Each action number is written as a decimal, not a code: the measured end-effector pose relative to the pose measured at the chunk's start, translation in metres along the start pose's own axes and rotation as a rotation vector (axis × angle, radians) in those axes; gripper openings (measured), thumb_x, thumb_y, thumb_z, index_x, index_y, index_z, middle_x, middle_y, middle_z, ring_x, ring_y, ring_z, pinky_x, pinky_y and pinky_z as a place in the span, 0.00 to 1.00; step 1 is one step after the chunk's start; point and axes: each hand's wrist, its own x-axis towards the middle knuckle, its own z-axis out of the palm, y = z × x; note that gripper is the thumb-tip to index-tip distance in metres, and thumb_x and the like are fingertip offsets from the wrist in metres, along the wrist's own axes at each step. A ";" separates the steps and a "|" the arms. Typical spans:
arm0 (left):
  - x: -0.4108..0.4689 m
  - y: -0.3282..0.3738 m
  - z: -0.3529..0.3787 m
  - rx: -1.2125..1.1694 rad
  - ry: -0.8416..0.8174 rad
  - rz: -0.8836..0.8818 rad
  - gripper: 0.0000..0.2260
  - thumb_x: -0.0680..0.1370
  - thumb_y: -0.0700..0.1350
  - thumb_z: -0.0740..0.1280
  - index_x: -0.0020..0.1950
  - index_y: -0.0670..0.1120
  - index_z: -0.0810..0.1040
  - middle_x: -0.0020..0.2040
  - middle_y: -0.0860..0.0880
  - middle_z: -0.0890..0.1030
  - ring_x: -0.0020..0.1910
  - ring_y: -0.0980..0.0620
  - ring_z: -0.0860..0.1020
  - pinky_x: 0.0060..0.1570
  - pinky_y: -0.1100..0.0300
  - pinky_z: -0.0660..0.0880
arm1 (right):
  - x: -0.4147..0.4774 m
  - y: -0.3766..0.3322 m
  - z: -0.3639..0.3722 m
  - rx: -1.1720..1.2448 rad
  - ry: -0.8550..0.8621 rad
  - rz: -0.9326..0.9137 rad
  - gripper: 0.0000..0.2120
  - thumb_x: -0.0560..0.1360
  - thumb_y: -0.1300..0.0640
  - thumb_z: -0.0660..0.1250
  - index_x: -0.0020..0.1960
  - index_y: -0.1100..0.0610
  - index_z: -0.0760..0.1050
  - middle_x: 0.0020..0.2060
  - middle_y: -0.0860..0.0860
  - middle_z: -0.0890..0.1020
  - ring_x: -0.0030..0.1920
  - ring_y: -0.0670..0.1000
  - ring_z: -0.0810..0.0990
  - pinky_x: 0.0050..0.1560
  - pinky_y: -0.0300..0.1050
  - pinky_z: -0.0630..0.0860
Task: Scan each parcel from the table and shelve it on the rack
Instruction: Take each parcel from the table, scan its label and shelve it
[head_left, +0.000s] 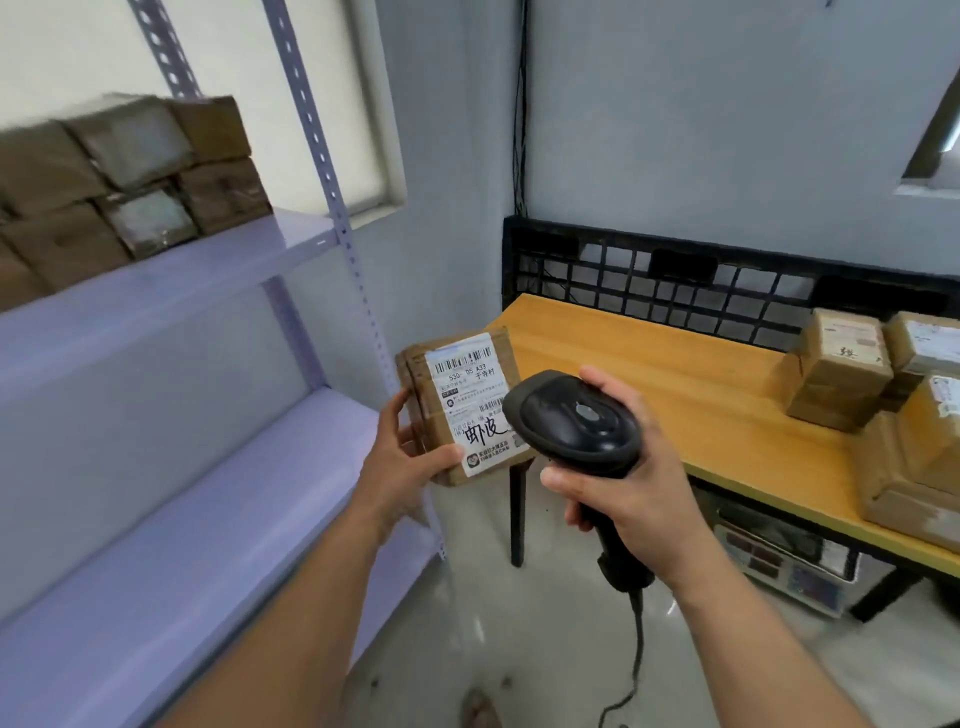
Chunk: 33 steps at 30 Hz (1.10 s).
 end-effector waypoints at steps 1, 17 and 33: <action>-0.011 -0.001 -0.012 -0.002 0.038 0.001 0.43 0.62 0.48 0.77 0.73 0.60 0.61 0.58 0.48 0.81 0.56 0.50 0.81 0.58 0.45 0.78 | -0.002 -0.001 0.009 0.014 -0.030 -0.010 0.40 0.60 0.63 0.78 0.68 0.43 0.69 0.56 0.58 0.79 0.29 0.49 0.80 0.25 0.43 0.76; -0.123 0.029 -0.161 0.052 0.418 0.151 0.32 0.66 0.52 0.73 0.66 0.65 0.63 0.63 0.51 0.78 0.61 0.51 0.78 0.60 0.47 0.77 | -0.010 -0.040 0.139 0.111 -0.340 -0.135 0.41 0.64 0.73 0.76 0.68 0.42 0.70 0.59 0.58 0.78 0.29 0.53 0.80 0.27 0.45 0.77; -0.277 0.068 -0.389 0.157 0.747 0.292 0.40 0.61 0.62 0.72 0.71 0.64 0.62 0.64 0.52 0.78 0.63 0.52 0.77 0.64 0.45 0.74 | -0.042 -0.105 0.377 0.133 -0.597 -0.262 0.39 0.66 0.74 0.75 0.64 0.39 0.71 0.51 0.41 0.82 0.28 0.55 0.79 0.30 0.50 0.80</action>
